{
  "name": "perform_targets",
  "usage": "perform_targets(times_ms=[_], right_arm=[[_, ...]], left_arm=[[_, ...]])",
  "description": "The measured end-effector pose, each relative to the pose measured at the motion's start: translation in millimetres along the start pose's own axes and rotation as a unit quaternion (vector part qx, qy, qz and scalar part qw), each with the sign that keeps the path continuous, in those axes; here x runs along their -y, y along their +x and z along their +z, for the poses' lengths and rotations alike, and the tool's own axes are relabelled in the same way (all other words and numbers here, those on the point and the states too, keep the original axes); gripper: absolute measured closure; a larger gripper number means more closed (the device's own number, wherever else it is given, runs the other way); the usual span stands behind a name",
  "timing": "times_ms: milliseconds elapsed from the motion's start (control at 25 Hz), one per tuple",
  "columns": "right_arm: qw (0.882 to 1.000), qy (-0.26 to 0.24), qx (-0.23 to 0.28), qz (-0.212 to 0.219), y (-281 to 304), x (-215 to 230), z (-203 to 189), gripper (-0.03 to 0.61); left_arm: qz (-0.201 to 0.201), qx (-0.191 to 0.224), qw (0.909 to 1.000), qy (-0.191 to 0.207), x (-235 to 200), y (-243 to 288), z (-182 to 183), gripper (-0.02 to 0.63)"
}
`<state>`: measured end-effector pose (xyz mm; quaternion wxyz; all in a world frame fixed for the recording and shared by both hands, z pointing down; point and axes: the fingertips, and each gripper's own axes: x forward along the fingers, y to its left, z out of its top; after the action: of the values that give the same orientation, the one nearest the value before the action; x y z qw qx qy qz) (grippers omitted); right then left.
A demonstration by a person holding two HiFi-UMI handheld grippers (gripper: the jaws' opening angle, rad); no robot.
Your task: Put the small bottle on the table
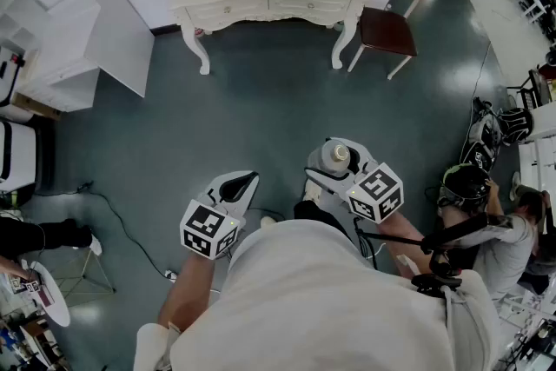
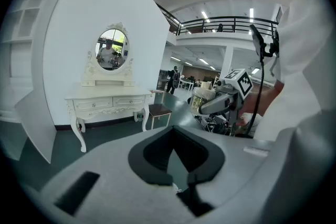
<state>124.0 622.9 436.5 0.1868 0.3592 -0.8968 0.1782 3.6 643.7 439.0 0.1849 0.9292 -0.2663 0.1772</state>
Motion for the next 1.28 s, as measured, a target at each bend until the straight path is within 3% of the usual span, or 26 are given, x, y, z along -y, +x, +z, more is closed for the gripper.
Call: perform_targets(times_ms=[360, 600, 880, 1280], right_arm=[[1.0, -0.009, -0.013, -0.006, 22, -65, -13, 0.239], [1.0, -0.006, -0.019, -0.004, 27, -64, -15, 0.239], [1.0, -0.012, -0.023, 0.014, 47, 0, 9, 0.239], [0.998, -0.047, -0.009, 0.039, 83, 139, 73, 0.239]], left_arm=[[-0.004, 0.005, 1.0, -0.001, -7, -56, -41, 0.611], [-0.008, 0.009, 0.9999, -0.003, -10, -54, -43, 0.611], [0.003, 0.007, 1.0, -0.004, -34, -7, 0, 0.611], [0.027, -0.001, 0.9995, 0.017, -87, 100, 102, 0.611]])
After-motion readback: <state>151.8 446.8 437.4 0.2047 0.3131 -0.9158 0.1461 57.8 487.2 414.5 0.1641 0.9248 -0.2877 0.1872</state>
